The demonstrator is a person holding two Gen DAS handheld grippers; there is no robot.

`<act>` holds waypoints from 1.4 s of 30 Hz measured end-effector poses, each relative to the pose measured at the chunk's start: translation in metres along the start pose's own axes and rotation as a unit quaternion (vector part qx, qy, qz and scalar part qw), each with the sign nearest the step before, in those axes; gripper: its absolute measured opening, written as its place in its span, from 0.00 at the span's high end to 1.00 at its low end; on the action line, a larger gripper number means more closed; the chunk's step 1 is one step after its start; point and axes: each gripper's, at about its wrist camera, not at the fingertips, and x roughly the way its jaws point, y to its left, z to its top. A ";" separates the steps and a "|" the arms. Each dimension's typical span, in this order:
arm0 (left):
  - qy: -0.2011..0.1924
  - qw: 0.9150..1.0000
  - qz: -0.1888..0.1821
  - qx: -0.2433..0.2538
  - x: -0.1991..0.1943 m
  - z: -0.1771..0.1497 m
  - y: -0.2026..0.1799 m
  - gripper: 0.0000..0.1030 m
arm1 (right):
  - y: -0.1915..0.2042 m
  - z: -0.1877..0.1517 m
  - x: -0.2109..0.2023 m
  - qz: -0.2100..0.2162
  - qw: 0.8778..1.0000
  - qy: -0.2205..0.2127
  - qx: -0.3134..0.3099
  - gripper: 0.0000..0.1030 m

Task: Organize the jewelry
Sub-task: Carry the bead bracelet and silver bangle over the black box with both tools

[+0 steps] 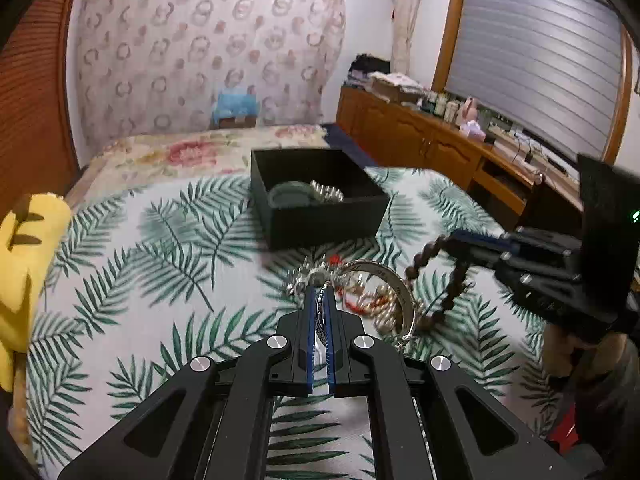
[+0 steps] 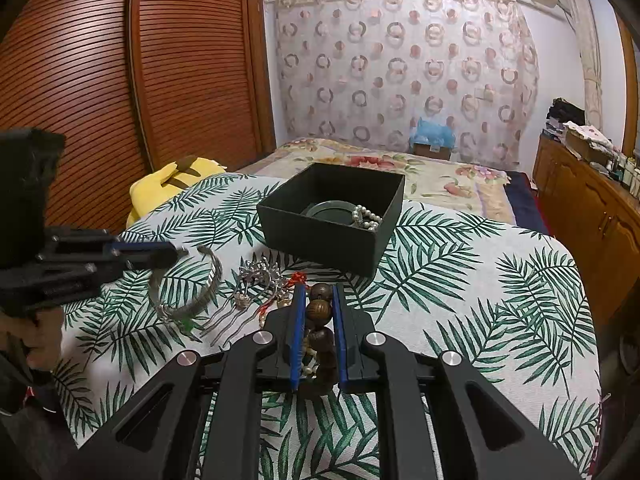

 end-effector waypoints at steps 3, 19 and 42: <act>-0.012 1.000 -0.001 0.002 -0.008 0.005 -0.002 0.97 | 0.000 0.000 0.001 0.001 1.000 0.002 -0.001 0.86; -0.022 0.999 0.025 0.013 -0.007 0.018 0.008 0.97 | 0.001 0.020 -0.012 0.004 1.000 -0.019 -0.012 0.86; -0.034 0.998 0.037 0.037 0.025 0.066 0.019 0.97 | -0.005 0.112 -0.011 -0.014 0.995 -0.056 -0.085 0.86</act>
